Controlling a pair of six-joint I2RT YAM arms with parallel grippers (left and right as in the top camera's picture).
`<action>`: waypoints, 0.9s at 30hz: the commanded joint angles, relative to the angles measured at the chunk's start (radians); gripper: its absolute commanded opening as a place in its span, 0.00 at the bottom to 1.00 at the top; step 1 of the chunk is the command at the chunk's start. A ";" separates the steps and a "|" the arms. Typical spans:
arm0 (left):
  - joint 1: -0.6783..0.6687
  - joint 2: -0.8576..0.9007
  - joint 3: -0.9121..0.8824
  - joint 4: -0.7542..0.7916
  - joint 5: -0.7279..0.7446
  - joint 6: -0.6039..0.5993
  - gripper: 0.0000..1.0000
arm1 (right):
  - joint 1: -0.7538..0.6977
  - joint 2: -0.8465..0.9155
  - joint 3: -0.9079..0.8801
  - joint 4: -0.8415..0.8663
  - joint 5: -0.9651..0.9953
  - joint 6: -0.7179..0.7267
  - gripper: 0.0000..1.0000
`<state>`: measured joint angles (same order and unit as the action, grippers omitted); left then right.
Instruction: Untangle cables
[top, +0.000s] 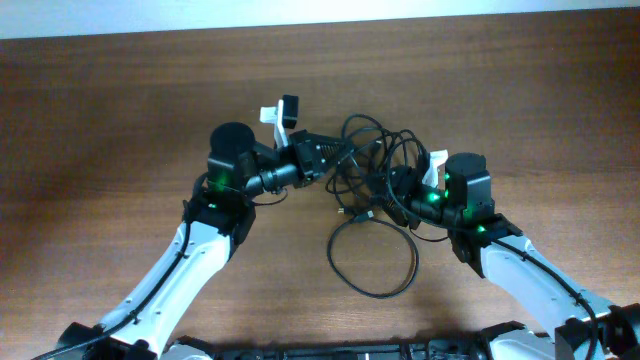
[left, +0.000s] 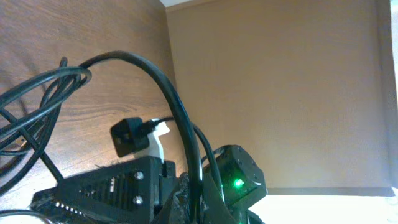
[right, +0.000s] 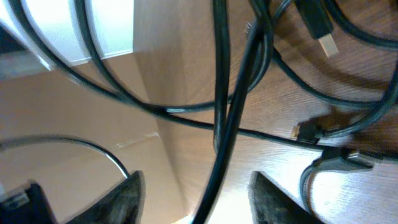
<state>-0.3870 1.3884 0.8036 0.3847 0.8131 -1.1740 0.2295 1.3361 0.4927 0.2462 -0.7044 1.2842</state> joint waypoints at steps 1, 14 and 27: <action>-0.037 -0.024 0.009 0.009 -0.048 0.016 0.00 | -0.001 0.009 0.003 0.003 0.060 0.082 0.22; 0.206 -0.024 0.009 -0.184 -0.152 0.149 0.00 | -0.029 -0.069 0.003 -0.006 -0.257 -0.206 0.04; 0.256 -0.024 0.009 -0.266 -0.443 0.151 0.00 | 0.042 -0.109 0.003 -0.282 -0.496 -0.211 0.04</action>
<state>-0.1341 1.3872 0.8021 0.1120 0.4297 -1.0428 0.2199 1.2339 0.5007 -0.0372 -1.0924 1.0966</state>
